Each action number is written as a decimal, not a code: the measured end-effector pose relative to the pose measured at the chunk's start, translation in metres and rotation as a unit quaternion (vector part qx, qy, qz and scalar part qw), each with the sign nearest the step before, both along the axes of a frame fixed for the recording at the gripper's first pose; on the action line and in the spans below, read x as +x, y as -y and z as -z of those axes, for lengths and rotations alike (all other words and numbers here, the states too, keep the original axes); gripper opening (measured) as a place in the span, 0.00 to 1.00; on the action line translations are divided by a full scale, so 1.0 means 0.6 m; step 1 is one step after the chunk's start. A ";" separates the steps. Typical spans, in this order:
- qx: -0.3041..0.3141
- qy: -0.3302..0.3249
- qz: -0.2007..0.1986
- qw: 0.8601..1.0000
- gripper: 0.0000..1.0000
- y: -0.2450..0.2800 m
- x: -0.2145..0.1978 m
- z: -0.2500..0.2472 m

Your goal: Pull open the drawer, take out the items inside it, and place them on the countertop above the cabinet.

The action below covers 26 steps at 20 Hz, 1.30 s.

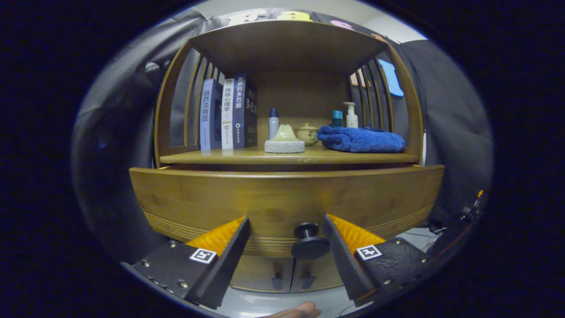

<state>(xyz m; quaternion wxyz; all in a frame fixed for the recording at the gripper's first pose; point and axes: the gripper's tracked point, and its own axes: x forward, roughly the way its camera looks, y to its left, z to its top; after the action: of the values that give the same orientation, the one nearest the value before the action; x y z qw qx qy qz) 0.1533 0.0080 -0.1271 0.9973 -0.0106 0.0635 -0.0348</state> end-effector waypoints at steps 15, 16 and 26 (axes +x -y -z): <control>0.035 -0.023 0.001 0.999 1.00 0.006 0.091 0.016; 0.030 -0.037 0.002 0.999 1.00 0.006 0.089 0.028; -0.035 -0.158 -0.019 0.987 1.00 -0.044 0.050 0.179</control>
<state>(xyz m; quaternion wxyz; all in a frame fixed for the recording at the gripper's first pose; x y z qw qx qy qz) 0.1835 0.0341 -0.2346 0.9744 -0.0518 0.2184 -0.0162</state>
